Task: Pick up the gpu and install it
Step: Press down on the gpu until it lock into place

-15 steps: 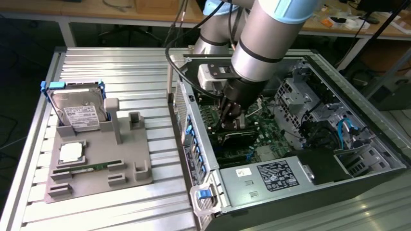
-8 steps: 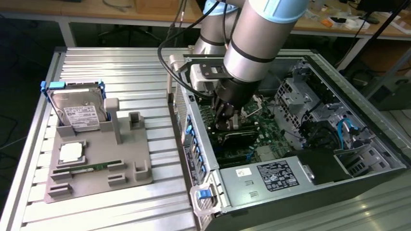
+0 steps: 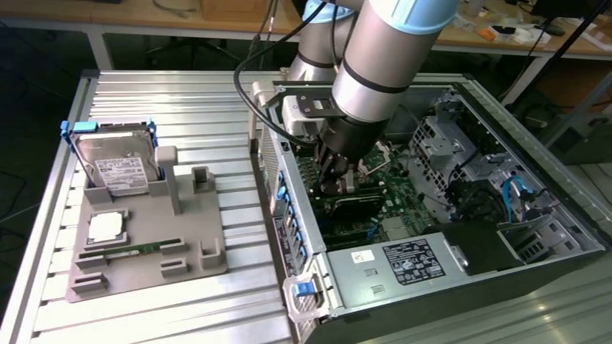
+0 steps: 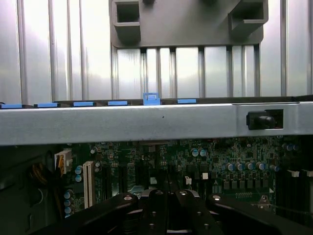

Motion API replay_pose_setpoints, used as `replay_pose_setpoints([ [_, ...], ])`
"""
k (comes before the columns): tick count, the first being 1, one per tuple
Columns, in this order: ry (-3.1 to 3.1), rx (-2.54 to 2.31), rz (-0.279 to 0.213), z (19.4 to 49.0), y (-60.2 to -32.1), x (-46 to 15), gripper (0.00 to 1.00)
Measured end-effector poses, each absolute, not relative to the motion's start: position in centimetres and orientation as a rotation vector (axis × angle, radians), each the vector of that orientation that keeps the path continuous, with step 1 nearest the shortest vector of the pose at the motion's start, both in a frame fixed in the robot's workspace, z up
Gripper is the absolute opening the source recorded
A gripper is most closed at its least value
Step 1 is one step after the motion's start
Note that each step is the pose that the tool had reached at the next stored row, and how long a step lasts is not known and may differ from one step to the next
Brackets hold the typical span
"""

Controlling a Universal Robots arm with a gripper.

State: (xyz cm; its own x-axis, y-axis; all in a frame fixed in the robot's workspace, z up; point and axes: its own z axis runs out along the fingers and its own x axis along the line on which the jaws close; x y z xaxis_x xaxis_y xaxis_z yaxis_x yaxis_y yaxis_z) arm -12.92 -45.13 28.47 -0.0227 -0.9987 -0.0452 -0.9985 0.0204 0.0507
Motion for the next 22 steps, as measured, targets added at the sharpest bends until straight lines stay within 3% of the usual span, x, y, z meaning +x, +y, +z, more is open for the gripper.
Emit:
replay_pose_setpoints([
  [22, -2.242, 2.194, -0.107, 28.47, -45.13, -13.29, 0.11],
])
